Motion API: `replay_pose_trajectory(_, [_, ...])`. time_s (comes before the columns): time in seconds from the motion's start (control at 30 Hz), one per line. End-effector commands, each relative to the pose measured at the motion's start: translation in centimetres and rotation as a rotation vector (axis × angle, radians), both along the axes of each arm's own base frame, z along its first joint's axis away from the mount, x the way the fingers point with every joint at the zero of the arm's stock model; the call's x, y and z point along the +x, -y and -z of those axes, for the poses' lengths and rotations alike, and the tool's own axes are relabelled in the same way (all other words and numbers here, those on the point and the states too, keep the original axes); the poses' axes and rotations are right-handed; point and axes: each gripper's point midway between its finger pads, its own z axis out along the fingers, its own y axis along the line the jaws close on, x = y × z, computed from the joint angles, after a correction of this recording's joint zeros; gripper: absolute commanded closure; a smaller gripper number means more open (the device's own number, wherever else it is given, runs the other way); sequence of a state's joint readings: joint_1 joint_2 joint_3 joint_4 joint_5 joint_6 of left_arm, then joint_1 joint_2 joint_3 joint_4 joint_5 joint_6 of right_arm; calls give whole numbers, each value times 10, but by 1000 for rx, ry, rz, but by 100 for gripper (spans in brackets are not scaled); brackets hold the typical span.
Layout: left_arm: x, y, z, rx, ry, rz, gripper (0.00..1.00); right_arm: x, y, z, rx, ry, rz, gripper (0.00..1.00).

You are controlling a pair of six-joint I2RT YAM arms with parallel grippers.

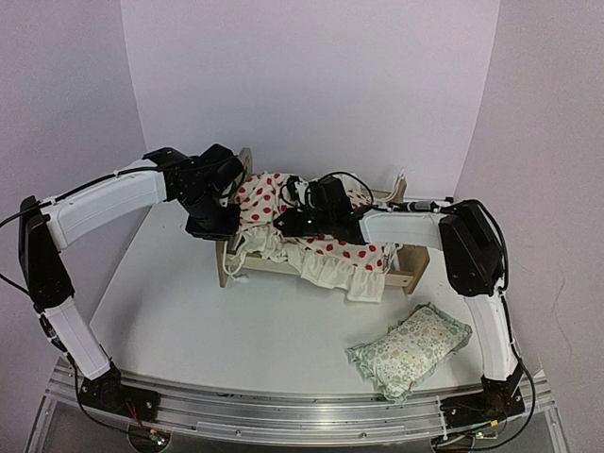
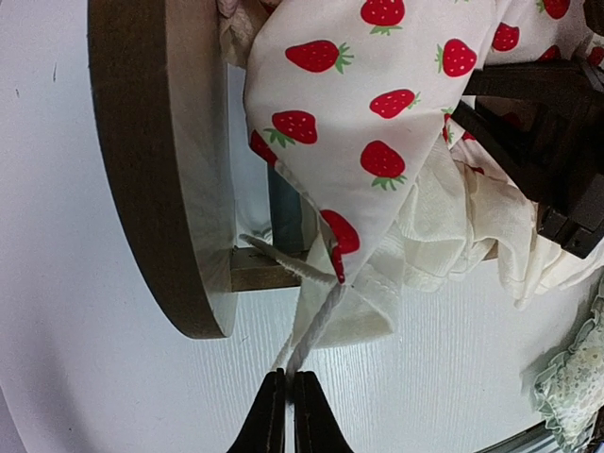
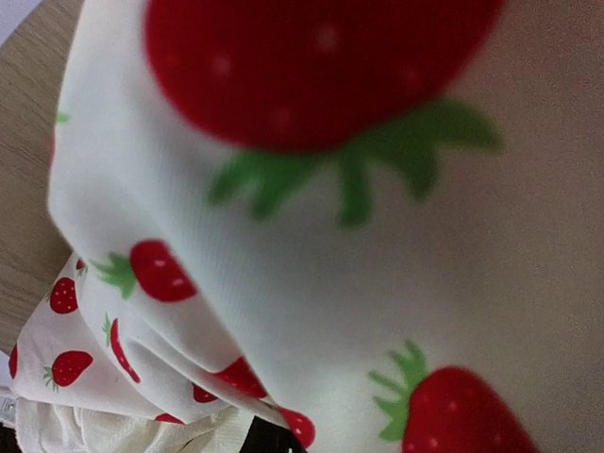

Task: Set up the pet bed
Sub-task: Cross the left ropes of the mattress at the bed frame base.

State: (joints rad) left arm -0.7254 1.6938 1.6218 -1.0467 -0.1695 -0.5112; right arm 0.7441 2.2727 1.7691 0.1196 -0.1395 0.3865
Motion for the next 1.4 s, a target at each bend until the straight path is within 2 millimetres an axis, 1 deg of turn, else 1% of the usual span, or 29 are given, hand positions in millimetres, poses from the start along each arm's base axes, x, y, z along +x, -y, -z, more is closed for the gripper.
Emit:
replay_pose_trajectory(0.0, [6,-9,-21,-13,99,-7,94,11,-12,8,-41,83,18,92])
replay_pose_trajectory(0.07, [5,-10,-18,-15,104,-7,92,8,-15,8,-48,87,7,76])
replay_pose_trajectory(0.1, [5,-10,-17,-21,110,-7,91,5,-16,6,-52,87,0,64])
replay_pose_trajectory(0.2, [5,-3,-10,-64,125,6,91,-6,-17,-8,-66,98,-18,42])
replay_pose_trajectory(0.27, [8,-2,-9,-86,155,3,91,-18,-16,-22,-87,115,-30,38])
replay_pose_trajectory(0.3, [9,-1,-10,-99,175,4,91,-23,-13,-30,-100,128,-31,37])
replay_pose_trajectory(0.37, [11,-2,-10,-104,202,4,92,-37,-8,-41,-129,151,-35,32])
replay_pose_trajectory(0.4, [11,-3,-10,-100,207,8,92,-43,-5,-53,-134,173,-33,30])
replay_pose_trajectory(0.47, [12,-2,-8,-98,209,19,92,-58,7,-70,-144,201,-25,25])
replay_pose_trajectory(0.53, [11,-2,-5,-89,205,33,92,-71,20,-75,-152,209,-19,20])
replay_pose_trajectory(0.57, [11,-2,-3,-85,204,37,92,-78,26,-84,-146,221,-19,16])
replay_pose_trajectory(0.67, [12,-4,-2,-74,210,41,92,-100,32,-87,-155,228,-44,12])
replay_pose_trajectory(0.73, [12,-4,-2,-70,211,44,93,-118,32,-82,-165,219,-70,11])
replay_pose_trajectory(0.8, [11,-5,-2,-67,209,46,92,-137,34,-66,-177,195,-98,15])
replay_pose_trajectory(0.9, [9,-11,-6,-54,214,39,92,-166,26,-32,-167,154,-154,20])
replay_pose_trajectory(0.97, [8,-17,-11,-38,225,22,90,-178,16,-6,-171,124,-189,25])
replay_pose_trajectory(1.03, [4,-21,-13,-41,231,18,83,-180,7,17,-169,88,-189,30])
replay_pose_trajectory(1.13, [-3,-24,-15,-70,243,16,59,-176,-6,40,-133,71,-166,32])
replay_pose_trajectory(1.17, [-5,-25,-14,-77,242,15,54,-173,-10,47,-121,73,-156,32])
replay_pose_trajectory(1.23, [-10,-28,-12,-84,241,12,47,-167,-20,60,-99,91,-142,33])
replay_pose_trajectory(1.33, [-18,-36,-17,-95,259,7,37,-159,-34,78,-58,136,-139,33])
replay_pose_trajectory(1.37, [-20,-40,-21,-100,271,3,36,-156,-37,84,-46,147,-132,33])
